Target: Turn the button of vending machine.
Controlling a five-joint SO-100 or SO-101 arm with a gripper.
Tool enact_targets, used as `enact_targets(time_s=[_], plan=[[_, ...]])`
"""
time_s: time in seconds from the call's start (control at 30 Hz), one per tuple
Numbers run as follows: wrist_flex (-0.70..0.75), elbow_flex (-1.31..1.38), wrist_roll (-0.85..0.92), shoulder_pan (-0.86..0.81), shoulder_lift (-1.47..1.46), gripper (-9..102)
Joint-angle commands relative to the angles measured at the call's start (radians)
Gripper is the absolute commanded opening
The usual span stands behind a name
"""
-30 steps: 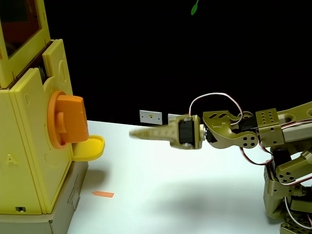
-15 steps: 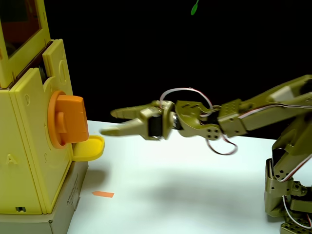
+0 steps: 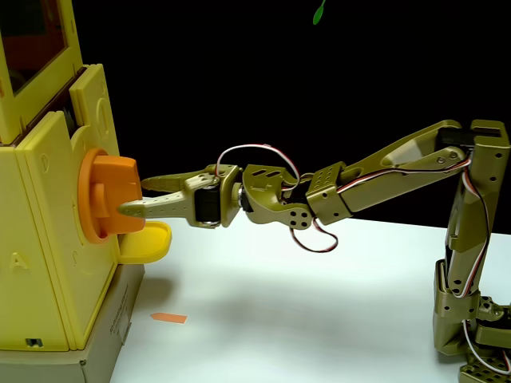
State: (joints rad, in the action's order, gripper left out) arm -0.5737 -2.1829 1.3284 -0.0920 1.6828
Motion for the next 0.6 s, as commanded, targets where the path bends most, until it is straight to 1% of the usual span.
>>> enact_targets(time_s=[0.0,0.37,0.57], plan=[[-0.020,0.072,0.000,0.020,-0.011,39],[-0.081,0.094,0.015,0.038,-0.041,29],[-0.089,0.092,0.031,0.041,-0.051,27]])
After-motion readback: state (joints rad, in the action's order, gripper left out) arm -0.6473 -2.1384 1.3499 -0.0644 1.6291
